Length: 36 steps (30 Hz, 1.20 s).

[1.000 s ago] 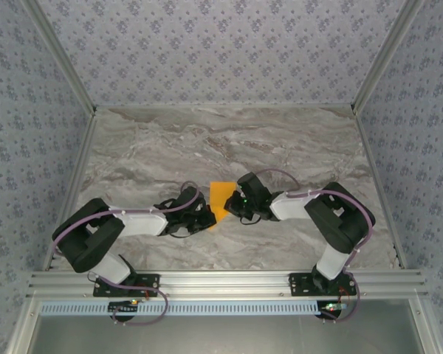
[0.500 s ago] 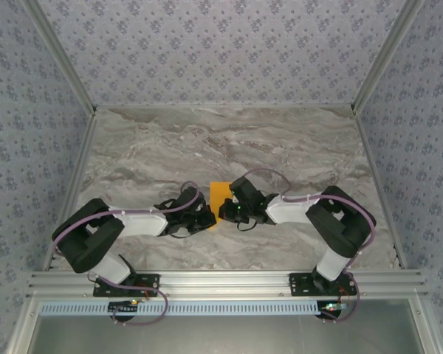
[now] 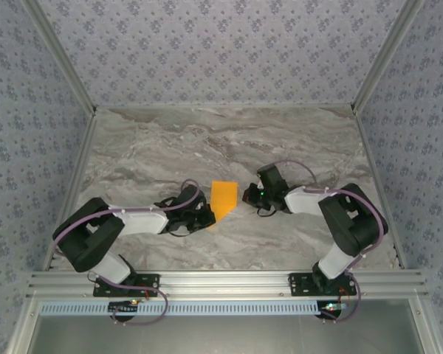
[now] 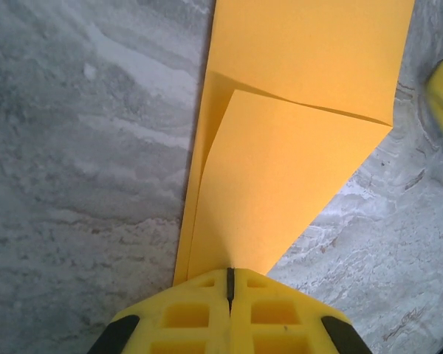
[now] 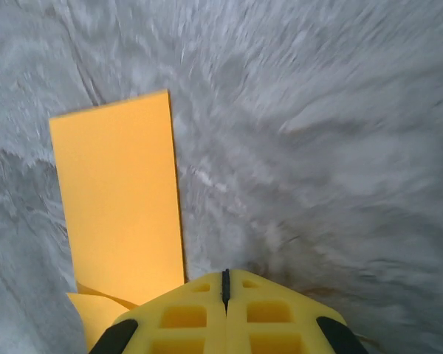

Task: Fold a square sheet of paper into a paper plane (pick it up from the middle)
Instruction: Third fold the triangle at the center of the table.

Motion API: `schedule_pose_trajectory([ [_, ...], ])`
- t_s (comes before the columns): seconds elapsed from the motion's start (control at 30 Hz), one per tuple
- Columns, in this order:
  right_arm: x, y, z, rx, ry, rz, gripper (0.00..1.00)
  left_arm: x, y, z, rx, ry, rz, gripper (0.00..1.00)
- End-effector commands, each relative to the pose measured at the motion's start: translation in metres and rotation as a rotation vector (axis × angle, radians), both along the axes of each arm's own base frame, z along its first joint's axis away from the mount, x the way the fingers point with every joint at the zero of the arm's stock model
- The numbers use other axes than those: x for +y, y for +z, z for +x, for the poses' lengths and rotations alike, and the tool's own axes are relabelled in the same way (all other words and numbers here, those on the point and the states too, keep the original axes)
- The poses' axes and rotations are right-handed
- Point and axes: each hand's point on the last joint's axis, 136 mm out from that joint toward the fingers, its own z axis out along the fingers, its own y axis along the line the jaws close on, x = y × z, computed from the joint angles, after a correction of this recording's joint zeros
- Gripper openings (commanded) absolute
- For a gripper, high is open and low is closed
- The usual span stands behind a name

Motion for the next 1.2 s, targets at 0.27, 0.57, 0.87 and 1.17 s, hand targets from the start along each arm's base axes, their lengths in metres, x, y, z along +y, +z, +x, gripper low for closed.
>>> schedule_pose_trajectory([
  [0.27,0.068,0.018,-0.030,-0.025,0.161,0.070,0.01,0.035,-0.022,0.005,-0.042,-0.213,0.188,0.00],
  [0.57,0.084,-0.004,-0.025,0.033,0.162,0.095,0.00,0.028,-0.008,0.011,-0.080,-0.236,0.150,0.00],
  [0.87,0.063,-0.031,-0.036,0.098,0.103,0.013,0.00,-0.007,0.034,0.028,-0.105,-0.013,-0.097,0.00],
  [1.17,0.059,-0.038,-0.040,0.120,0.073,0.011,0.00,-0.013,0.019,0.032,-0.109,0.155,-0.134,0.00],
])
